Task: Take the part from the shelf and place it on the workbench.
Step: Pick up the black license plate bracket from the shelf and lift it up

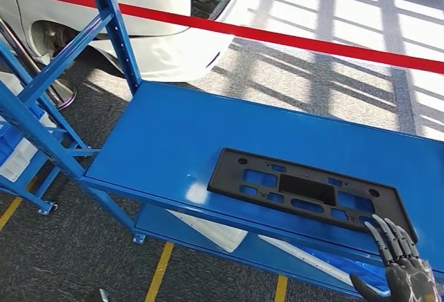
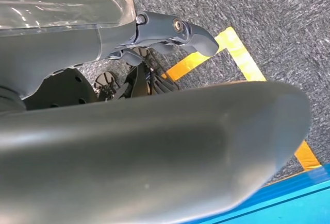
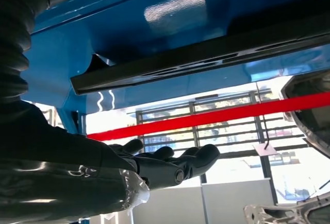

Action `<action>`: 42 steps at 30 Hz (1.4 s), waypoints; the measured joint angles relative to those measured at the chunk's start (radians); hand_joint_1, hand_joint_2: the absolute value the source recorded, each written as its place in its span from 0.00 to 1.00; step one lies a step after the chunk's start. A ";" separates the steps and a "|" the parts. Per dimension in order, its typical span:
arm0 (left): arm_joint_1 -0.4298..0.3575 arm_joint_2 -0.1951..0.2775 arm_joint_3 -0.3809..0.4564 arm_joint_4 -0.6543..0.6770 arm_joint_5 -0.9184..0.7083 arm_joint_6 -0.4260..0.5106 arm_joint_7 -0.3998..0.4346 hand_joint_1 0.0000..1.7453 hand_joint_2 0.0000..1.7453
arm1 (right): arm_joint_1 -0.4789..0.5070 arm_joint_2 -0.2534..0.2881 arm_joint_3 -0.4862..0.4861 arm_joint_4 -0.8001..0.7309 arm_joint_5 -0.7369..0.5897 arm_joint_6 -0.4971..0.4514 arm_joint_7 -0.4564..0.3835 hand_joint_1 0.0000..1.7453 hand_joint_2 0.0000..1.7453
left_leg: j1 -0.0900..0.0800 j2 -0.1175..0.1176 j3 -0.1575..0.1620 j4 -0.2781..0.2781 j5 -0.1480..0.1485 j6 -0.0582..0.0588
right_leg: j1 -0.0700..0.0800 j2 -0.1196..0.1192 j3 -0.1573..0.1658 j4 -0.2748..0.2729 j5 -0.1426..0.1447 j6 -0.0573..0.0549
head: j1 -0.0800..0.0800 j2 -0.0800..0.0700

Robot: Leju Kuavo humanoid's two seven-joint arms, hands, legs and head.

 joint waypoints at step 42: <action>-0.004 0.000 -0.025 0.000 0.000 -0.013 0.021 0.00 0.00 | -0.222 -0.135 0.087 0.119 0.025 0.194 -0.064 0.00 1.00 | 0.000 0.000 0.000 0.000 0.000 0.000 | 0.000 0.000 0.000 0.000 0.000 0.000 | 0.000 0.000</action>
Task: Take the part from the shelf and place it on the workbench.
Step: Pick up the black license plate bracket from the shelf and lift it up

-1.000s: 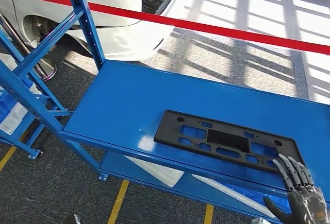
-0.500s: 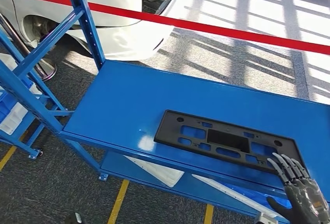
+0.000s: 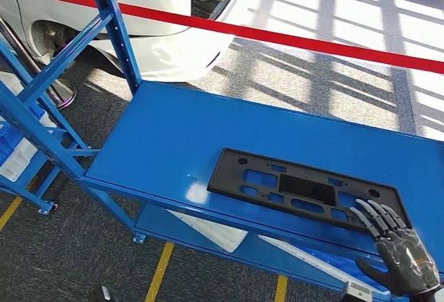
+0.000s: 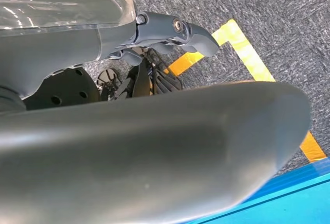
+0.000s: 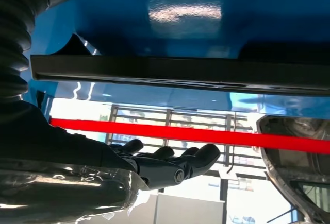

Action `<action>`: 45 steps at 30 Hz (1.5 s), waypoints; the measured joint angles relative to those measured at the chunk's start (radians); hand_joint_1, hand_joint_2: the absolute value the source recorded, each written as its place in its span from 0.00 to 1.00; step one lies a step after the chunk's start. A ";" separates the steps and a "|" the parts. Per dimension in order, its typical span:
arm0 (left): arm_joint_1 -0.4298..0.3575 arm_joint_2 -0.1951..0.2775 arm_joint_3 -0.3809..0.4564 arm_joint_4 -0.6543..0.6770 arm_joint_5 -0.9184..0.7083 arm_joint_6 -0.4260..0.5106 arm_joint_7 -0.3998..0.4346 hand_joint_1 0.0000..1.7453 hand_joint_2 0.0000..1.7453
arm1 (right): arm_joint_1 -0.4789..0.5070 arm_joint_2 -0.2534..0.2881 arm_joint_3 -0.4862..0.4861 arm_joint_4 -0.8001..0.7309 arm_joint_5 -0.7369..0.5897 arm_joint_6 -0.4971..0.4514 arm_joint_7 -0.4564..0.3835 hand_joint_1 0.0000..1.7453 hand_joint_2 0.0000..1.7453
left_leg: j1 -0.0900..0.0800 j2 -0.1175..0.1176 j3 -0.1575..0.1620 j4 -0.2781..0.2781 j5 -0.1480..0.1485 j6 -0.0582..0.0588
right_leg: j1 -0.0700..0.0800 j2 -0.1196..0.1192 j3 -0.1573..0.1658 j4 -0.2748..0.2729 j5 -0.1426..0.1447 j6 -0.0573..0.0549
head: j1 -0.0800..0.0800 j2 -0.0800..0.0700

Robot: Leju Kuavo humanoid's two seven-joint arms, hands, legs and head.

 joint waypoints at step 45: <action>-0.007 0.000 -0.023 0.000 0.000 -0.002 0.016 0.00 0.00 | -0.266 0.056 0.147 0.323 0.257 -0.170 0.154 0.00 1.00 | 0.000 0.000 0.002 0.000 0.000 0.000 | 0.000 0.000 0.002 0.000 0.000 0.000 | 0.000 0.000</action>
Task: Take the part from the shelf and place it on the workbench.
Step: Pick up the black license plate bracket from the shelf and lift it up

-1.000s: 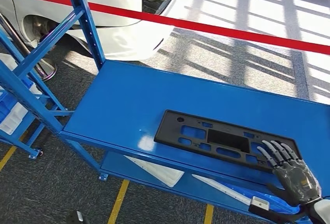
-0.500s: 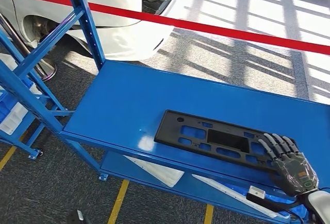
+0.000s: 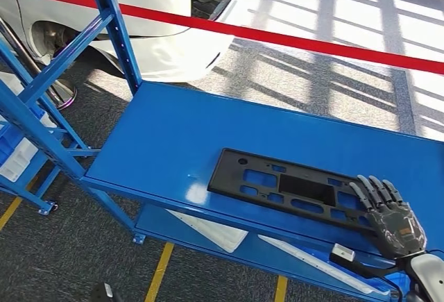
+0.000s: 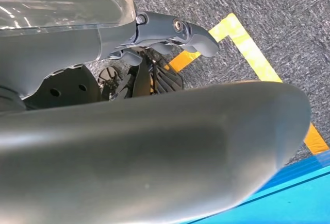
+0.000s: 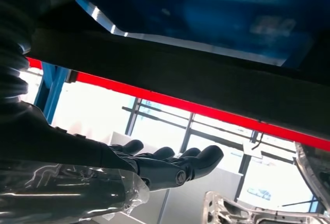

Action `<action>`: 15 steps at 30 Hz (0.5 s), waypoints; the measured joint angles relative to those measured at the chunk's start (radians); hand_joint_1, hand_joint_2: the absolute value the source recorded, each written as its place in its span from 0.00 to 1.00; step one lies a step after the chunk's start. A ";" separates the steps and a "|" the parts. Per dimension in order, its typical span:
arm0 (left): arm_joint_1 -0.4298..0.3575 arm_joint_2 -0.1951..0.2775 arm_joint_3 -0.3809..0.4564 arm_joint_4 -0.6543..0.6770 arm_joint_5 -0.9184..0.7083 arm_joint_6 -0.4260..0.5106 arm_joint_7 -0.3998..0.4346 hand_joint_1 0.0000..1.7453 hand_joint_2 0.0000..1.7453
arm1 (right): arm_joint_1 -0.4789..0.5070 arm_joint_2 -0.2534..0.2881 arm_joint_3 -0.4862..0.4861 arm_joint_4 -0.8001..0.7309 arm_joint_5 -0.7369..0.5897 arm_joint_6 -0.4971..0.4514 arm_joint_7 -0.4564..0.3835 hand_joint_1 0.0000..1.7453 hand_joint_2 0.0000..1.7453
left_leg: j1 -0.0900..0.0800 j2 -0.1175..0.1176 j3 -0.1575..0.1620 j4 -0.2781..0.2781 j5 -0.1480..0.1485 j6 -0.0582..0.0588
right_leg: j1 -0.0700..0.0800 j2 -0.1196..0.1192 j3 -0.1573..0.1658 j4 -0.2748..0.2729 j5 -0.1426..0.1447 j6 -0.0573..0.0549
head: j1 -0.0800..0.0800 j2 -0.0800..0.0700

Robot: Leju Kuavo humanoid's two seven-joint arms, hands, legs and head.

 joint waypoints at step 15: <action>-0.005 0.000 -0.002 0.000 0.000 -0.009 0.008 0.00 0.00 | -0.062 0.024 -0.014 0.124 0.003 -0.057 -0.014 0.14 1.00 | 0.000 0.000 0.002 0.000 0.000 0.000 | 0.000 0.000 0.003 0.000 0.000 0.000 | 0.000 0.000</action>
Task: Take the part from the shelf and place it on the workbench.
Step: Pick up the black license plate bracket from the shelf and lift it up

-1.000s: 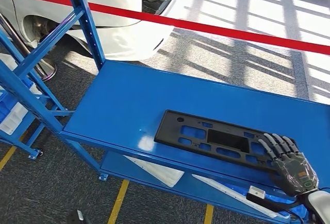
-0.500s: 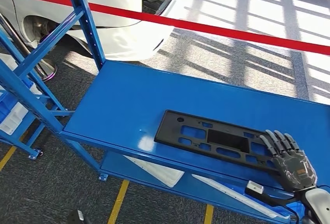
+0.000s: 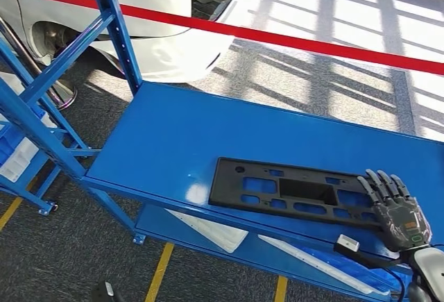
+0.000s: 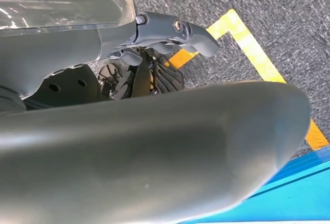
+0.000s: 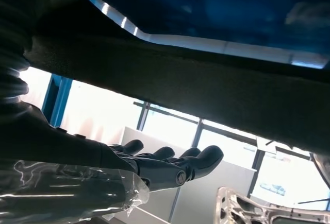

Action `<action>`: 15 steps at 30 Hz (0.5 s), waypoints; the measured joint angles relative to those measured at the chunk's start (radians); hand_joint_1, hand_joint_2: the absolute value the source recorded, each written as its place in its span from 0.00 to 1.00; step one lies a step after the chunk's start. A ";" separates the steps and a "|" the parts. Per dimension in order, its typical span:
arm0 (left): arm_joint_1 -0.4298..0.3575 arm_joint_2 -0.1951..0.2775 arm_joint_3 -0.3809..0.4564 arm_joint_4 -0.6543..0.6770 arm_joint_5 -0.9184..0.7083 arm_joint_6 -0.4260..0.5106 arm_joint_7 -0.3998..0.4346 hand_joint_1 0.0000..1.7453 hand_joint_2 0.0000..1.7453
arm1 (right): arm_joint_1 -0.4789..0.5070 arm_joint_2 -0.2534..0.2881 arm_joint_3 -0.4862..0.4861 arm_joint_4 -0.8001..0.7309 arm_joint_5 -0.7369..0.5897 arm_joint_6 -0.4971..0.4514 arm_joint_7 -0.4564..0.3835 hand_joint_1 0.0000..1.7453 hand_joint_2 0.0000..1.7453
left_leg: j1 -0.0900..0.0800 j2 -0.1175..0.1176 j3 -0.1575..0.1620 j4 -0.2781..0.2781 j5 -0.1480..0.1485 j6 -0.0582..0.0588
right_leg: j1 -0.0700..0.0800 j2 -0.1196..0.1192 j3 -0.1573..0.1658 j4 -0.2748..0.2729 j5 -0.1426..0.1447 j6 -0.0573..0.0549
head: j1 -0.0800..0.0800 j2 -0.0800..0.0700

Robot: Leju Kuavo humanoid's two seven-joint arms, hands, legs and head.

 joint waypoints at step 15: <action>-0.001 0.000 -0.007 0.000 0.000 0.000 0.003 0.00 0.00 | -0.006 0.010 -0.016 0.039 -0.030 -0.015 -0.025 1.00 1.00 | 0.000 0.000 0.000 0.000 0.000 0.000 | 0.000 0.000 0.000 0.000 0.000 0.000 | 0.000 0.000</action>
